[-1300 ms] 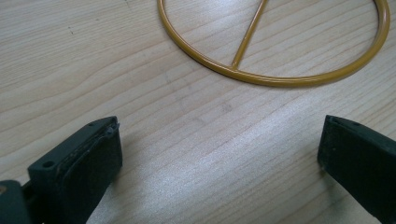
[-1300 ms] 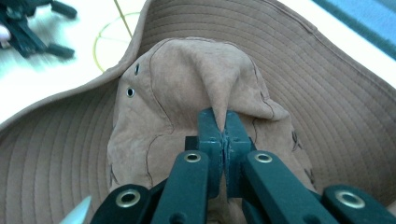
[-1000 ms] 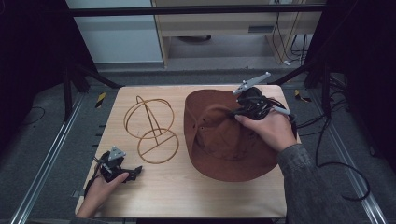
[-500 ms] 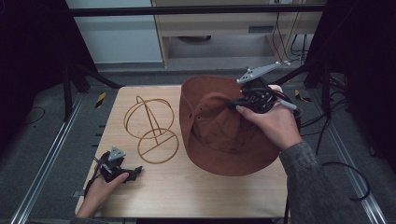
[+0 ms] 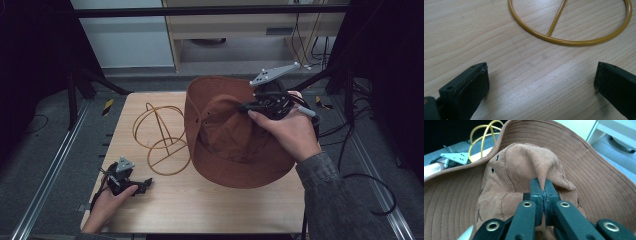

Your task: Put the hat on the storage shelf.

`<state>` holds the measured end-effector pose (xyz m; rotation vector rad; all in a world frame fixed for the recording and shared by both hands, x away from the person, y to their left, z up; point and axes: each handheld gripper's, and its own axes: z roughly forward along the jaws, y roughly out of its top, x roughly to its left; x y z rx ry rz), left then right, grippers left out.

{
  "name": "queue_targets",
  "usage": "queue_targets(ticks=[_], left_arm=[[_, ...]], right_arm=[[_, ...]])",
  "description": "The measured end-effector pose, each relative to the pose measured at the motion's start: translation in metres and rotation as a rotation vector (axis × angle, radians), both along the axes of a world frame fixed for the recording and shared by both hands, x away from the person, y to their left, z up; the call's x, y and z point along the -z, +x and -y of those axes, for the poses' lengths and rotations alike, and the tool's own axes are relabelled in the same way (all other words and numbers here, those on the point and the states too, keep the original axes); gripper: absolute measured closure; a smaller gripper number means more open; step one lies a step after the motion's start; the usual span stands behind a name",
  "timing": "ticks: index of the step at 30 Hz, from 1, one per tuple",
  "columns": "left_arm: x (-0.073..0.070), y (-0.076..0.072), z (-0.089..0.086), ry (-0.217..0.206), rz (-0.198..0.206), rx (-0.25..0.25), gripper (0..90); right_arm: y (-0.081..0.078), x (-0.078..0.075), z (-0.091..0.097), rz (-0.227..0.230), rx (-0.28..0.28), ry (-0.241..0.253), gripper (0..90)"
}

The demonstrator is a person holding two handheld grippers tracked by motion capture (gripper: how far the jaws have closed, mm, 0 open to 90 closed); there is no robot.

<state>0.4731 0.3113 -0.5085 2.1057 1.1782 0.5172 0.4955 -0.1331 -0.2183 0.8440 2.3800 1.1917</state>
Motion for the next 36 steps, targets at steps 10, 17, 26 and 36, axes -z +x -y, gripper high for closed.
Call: queue_targets(ticks=[10,17,26,36], left_arm=[[0.000,0.000,0.000,0.000,0.000,0.000,0.0],[0.000,0.000,0.000,-0.002,0.000,0.000,0.0],[0.000,0.000,0.000,-0.004,0.003,-0.004,0.0],[0.000,0.000,0.000,0.000,-0.004,0.001,0.0]], right_arm=[[-0.006,-0.006,-0.009,0.022,-0.016,0.023,89.2],[-0.007,-0.011,-0.017,0.035,-0.020,0.059,89.2],[-0.007,-0.022,-0.040,0.058,-0.042,0.079,89.2],[-0.003,-0.028,-0.069,0.076,-0.062,0.109,89.2]])
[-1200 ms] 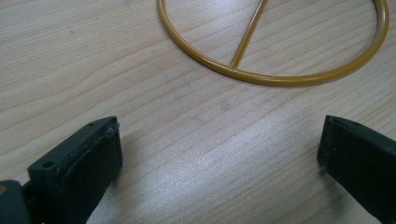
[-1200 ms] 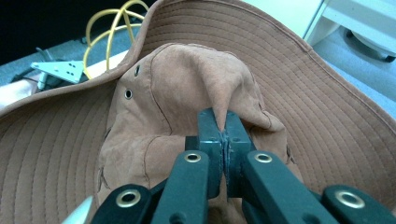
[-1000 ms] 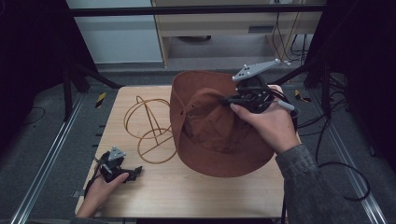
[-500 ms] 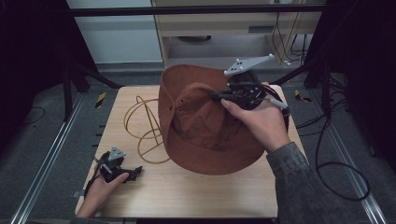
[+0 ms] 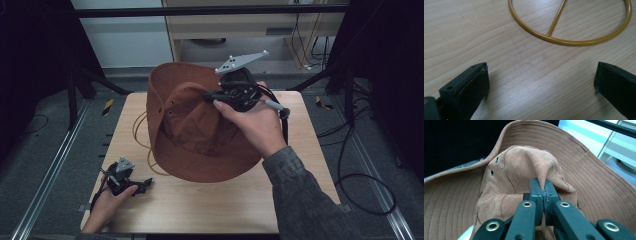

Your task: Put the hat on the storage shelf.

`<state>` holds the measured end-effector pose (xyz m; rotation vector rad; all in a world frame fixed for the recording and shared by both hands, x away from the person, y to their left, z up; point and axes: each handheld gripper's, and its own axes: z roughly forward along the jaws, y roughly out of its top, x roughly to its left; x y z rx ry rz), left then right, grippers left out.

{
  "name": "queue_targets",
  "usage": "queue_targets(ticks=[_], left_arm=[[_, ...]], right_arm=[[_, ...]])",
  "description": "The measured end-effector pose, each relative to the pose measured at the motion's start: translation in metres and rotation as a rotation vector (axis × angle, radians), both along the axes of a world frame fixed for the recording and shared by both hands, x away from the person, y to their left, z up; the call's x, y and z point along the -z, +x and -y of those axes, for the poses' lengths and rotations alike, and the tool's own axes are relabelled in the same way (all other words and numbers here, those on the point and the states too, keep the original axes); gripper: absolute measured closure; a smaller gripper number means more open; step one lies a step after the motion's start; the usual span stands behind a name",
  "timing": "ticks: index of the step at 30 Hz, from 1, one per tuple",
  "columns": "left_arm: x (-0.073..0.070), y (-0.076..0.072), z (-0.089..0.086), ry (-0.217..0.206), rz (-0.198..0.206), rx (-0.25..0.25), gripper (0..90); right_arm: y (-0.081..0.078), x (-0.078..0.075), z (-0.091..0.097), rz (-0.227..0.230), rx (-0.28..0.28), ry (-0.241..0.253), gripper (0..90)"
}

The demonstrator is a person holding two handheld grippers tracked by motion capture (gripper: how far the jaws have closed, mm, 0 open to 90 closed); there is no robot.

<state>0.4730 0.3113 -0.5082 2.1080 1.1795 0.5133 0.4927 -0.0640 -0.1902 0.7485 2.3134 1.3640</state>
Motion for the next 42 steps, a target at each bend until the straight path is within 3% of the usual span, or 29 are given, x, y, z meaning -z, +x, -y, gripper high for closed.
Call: queue_targets(ticks=[17,42], left_arm=[[0.000,0.000,0.000,-0.001,-0.001,0.001,0.0],[0.000,0.000,0.000,0.003,0.000,0.001,0.0]], right_arm=[[0.014,-0.002,-0.035,0.002,-0.011,0.034,89.2],[0.032,0.000,-0.080,-0.004,-0.036,0.024,89.2]])
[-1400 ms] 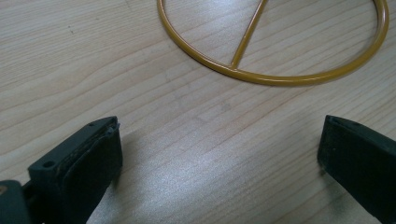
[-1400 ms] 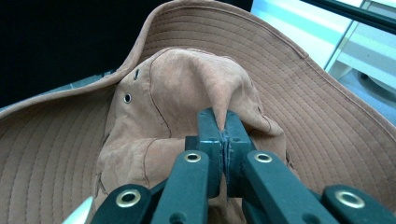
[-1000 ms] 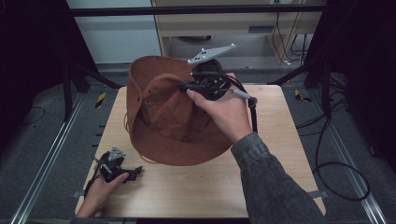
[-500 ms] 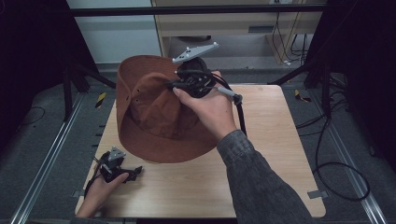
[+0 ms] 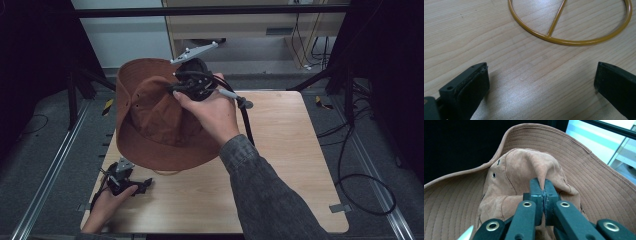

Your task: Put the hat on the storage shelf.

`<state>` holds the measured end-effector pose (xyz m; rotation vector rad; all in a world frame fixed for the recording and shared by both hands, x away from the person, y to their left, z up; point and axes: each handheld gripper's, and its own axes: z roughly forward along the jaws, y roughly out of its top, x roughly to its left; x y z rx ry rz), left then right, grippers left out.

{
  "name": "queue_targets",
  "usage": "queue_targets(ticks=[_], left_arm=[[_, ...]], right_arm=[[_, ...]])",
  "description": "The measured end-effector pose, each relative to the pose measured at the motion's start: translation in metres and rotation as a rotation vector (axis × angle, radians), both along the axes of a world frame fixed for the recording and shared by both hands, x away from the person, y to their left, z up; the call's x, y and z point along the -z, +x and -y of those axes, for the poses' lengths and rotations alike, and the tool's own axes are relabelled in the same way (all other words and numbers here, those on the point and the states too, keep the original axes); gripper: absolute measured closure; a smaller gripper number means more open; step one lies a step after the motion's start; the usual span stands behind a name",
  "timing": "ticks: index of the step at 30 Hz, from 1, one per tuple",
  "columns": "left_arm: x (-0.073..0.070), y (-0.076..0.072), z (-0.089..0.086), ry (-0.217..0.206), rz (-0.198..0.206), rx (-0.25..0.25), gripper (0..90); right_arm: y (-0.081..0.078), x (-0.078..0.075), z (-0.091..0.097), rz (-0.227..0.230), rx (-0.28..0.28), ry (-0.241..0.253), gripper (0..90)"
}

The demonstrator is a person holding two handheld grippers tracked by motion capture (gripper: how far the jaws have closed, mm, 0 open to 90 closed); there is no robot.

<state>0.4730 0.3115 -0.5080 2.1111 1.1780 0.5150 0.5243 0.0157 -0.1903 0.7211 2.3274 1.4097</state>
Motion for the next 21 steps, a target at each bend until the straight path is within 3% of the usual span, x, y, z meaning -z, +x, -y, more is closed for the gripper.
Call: queue_targets(ticks=[21], left_arm=[[0.000,0.000,0.000,-0.002,-0.002,0.001,0.0]], right_arm=[[0.016,0.004,-0.035,-0.009,-0.019,0.005,89.2]])
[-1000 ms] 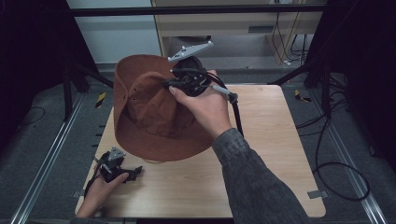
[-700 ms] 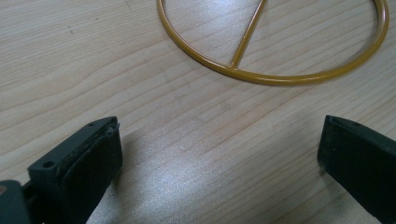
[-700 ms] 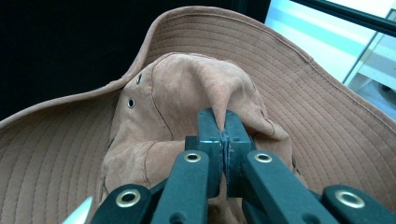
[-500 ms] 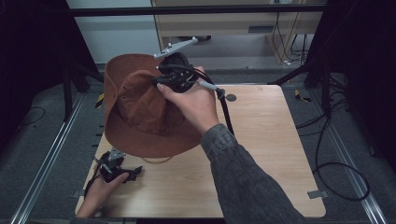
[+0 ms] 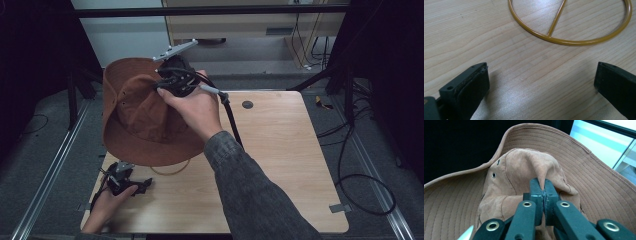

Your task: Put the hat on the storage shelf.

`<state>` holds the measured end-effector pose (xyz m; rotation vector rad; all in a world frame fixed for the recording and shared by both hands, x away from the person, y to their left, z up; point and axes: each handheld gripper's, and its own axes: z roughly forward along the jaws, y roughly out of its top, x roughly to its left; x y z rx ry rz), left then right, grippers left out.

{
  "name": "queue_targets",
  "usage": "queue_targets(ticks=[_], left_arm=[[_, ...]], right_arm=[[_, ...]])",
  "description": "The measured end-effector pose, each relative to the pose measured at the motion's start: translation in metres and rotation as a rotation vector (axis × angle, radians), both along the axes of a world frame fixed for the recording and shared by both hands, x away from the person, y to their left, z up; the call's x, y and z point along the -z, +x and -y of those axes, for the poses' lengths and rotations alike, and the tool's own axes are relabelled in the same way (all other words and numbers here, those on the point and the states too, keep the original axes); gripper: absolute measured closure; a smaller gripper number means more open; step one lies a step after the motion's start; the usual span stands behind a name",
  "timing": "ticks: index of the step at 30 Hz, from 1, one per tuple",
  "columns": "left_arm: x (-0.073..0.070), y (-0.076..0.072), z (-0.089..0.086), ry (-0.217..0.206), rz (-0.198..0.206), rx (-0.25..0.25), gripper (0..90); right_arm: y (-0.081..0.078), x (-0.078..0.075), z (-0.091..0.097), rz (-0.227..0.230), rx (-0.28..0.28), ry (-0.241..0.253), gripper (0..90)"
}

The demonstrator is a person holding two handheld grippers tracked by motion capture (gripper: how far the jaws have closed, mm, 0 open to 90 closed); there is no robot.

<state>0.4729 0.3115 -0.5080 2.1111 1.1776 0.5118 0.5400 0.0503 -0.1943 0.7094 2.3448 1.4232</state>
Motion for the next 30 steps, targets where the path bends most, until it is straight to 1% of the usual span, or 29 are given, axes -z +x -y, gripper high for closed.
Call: queue_targets(ticks=[5,8,15,16,17,25,26,27,30], left_arm=[[0.000,0.000,0.000,-0.001,-0.001,0.001,0.0],[0.000,0.000,0.000,-0.001,-0.001,0.002,0.0],[0.000,0.000,0.000,-0.002,-0.001,0.001,0.0],[0.000,-0.001,0.000,-0.002,0.000,-0.002,0.0],[0.000,-0.001,0.000,-0.002,0.000,-0.003,0.0],[0.000,-0.001,0.000,-0.005,0.000,-0.004,0.0],[0.000,-0.001,0.000,-0.004,0.000,-0.004,0.0],[0.000,-0.001,-0.001,-0.003,0.000,-0.002,0.0],[0.000,-0.001,-0.001,-0.001,0.002,0.000,0.0]], right_arm=[[0.005,0.005,-0.006,-0.011,-0.003,-0.006,89.2],[0.010,0.009,-0.010,-0.020,0.002,-0.024,89.1],[0.013,0.015,-0.010,-0.030,0.008,-0.036,89.0],[0.014,0.017,-0.010,-0.043,0.006,-0.037,89.0],[0.015,0.018,-0.010,-0.043,0.004,-0.047,89.0],[0.014,0.022,-0.012,-0.052,0.001,-0.053,89.0],[0.015,0.025,-0.012,-0.064,-0.003,-0.050,89.0],[0.014,0.027,-0.013,-0.060,-0.003,-0.062,89.0],[0.014,0.033,-0.015,-0.067,-0.006,-0.060,89.0]])
